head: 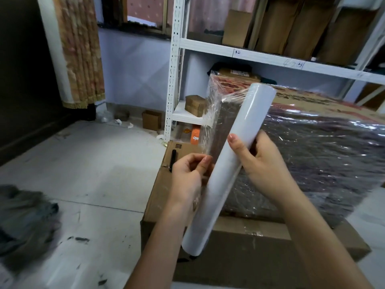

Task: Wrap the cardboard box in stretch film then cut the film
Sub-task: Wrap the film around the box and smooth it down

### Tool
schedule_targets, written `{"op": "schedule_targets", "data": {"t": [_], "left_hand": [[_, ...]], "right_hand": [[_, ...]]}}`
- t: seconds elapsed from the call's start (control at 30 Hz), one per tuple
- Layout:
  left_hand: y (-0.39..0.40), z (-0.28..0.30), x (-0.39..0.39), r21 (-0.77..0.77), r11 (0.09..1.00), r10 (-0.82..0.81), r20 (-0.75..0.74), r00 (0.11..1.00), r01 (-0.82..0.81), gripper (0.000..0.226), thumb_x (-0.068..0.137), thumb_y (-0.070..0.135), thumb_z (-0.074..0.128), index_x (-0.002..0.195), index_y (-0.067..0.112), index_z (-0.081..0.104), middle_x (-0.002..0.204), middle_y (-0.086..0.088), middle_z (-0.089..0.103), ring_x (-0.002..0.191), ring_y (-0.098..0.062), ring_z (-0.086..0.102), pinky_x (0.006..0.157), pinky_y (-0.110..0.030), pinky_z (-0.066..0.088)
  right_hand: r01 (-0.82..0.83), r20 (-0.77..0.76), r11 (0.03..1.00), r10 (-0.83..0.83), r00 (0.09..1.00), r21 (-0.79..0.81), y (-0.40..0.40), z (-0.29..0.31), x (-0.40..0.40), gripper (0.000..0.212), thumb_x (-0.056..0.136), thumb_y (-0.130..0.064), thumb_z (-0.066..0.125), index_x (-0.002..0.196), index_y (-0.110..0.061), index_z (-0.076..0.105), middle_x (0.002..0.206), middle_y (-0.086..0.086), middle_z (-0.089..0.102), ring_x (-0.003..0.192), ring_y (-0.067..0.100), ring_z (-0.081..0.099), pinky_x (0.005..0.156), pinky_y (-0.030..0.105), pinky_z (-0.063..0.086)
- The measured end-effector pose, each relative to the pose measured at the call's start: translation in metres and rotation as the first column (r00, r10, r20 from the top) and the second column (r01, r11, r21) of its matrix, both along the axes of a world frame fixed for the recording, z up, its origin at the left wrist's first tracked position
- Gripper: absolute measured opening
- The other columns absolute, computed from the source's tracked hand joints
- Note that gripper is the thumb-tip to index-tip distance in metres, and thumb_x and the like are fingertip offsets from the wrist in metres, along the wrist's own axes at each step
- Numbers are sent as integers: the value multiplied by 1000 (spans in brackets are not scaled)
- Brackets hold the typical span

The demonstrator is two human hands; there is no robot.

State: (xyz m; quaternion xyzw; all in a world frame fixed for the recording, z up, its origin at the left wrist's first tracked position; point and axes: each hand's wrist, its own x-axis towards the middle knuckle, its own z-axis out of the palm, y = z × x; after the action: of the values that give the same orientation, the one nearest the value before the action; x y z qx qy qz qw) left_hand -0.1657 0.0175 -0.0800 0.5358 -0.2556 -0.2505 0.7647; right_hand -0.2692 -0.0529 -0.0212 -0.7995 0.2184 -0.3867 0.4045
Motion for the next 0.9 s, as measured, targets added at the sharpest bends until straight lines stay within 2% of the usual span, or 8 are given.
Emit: {"op": "schedule_targets", "data": {"t": [0.2,0.3,0.4,0.57,0.67,0.77,0.83,0.9], "left_hand": [[-3,-5,-1,-17,995,100,63,993,-99,12,94,10,53,86,13,62,73,-2,62,62,-6,58,59,-16,52],[-6,-7,-5,-51,989,141,60,988,-138,15,95,9,51,83,14,59,68,0,58,55,-2,53,53,-14,46],[-5,-7,-4,-56,991,127,30,991,-125,14,96,10,50,86,13,60,68,0,57,54,-2,52,52,-15,46],[-6,-7,-3,-57,995,84,-15,996,-85,14,96,13,51,85,14,61,68,0,56,62,-10,51,58,-23,45],[-8,-8,-10,-53,993,108,9,994,-108,13,94,16,55,84,19,61,74,3,63,70,-9,58,69,-28,51],[-10,-6,-16,-104,988,113,-18,993,-114,15,94,12,54,81,18,59,77,2,63,73,-9,60,71,-24,53],[-9,-9,-18,-131,986,95,-35,995,-99,14,93,12,55,82,17,61,75,1,64,71,-9,61,68,-23,54],[-7,-14,-19,-138,987,81,-45,996,-86,12,92,13,56,83,16,63,75,0,66,71,-10,63,69,-26,56]], "right_hand": [[-10,-27,1000,11,1000,16,2,0,0,49,77,-52,51,110,-15,49,99,-5,62,88,6,63,68,21,53],[-14,-27,1000,14,1000,10,2,-1,0,56,76,-53,50,114,-13,48,102,-5,62,90,5,62,70,20,52],[-33,-33,999,34,999,23,-1,0,-2,50,82,-48,51,117,-12,48,105,-4,61,92,4,61,70,18,51],[-14,-18,996,16,1000,84,4,0,0,35,90,-37,52,117,-16,45,105,-6,59,87,-5,59,67,10,50],[17,-5,987,-17,1000,161,15,-7,-4,54,78,-42,62,120,-19,37,105,-11,57,83,-9,58,65,6,48],[119,-151,991,-107,983,69,27,-28,-10,81,49,-59,73,114,-21,40,105,-9,61,93,2,62,79,26,55],[131,-176,990,-120,977,50,28,-37,-14,72,52,-55,80,109,-20,53,101,-9,68,92,5,65,80,35,57],[119,-187,993,-113,976,19,25,-38,-17,56,59,-40,84,105,-19,60,95,-9,71,88,2,67,78,33,58]]}}
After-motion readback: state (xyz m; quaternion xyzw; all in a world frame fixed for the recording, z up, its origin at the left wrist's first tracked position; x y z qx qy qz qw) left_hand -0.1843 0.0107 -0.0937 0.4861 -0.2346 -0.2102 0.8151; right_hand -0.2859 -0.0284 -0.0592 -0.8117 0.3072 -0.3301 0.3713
